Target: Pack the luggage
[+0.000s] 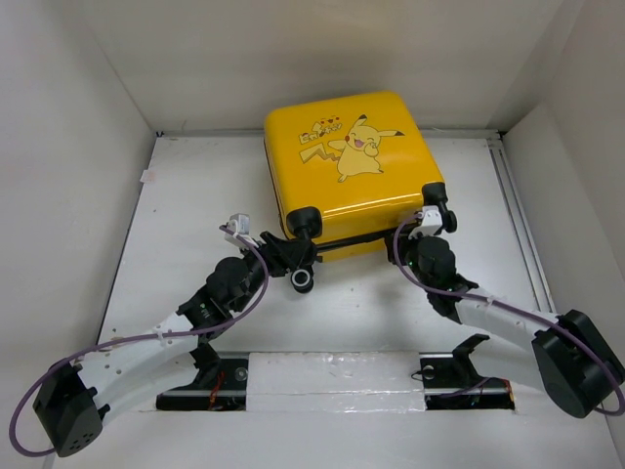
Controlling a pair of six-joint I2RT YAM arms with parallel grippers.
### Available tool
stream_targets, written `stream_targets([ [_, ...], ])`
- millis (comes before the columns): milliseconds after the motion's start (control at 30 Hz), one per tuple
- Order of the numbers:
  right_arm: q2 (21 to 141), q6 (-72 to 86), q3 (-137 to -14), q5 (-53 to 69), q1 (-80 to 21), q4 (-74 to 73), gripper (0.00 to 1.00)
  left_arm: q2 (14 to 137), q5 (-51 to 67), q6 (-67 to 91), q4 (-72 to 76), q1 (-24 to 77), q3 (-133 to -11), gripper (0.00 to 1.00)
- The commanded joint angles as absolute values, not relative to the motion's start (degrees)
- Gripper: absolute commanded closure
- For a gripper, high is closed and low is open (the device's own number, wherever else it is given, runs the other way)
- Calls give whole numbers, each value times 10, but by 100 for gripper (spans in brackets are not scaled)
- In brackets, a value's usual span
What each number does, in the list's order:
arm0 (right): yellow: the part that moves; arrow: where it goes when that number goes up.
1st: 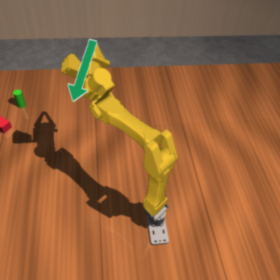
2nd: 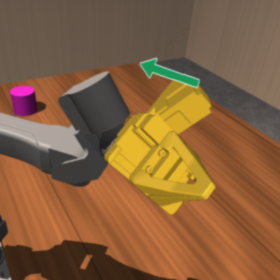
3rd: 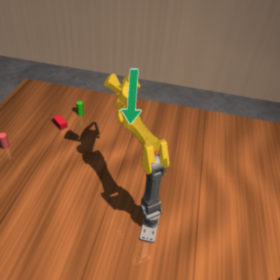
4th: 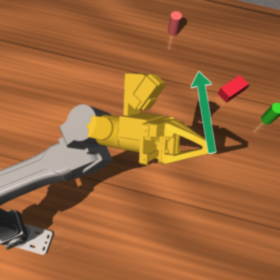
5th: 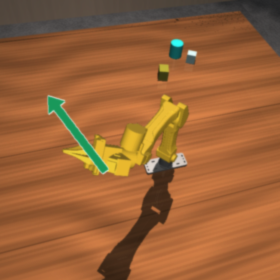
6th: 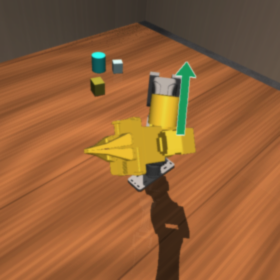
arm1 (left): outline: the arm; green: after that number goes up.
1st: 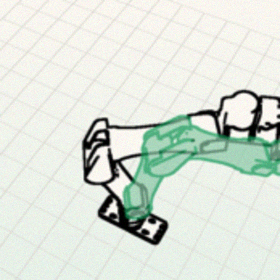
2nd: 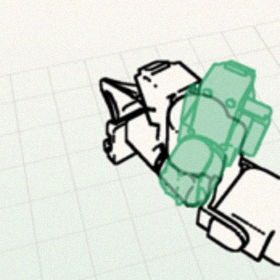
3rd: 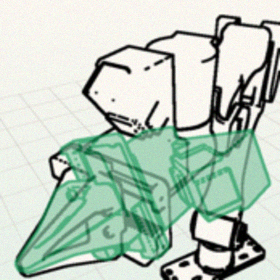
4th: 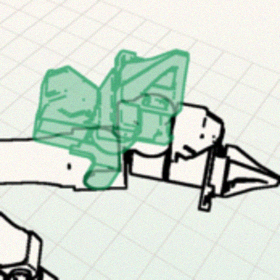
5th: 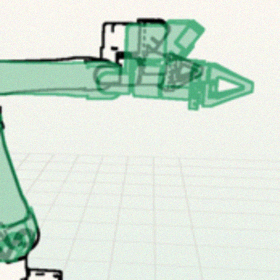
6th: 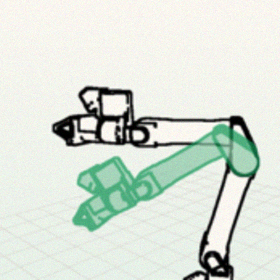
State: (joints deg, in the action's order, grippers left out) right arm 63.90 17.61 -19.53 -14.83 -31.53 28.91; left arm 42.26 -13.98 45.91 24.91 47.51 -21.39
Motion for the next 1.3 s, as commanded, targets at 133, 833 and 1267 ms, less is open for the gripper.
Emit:
stream_targets([
  [133,630,173,-215,-215,-316,352,63,390,-124,475,373,476,-248,100],
  [833,700,206,-245,-209,-560,353,100,459,-79,481,421,476,-295,100],
  [1267,570,222,-222,-230,-547,206,100,415,-115,471,391,476,-295,100],
])
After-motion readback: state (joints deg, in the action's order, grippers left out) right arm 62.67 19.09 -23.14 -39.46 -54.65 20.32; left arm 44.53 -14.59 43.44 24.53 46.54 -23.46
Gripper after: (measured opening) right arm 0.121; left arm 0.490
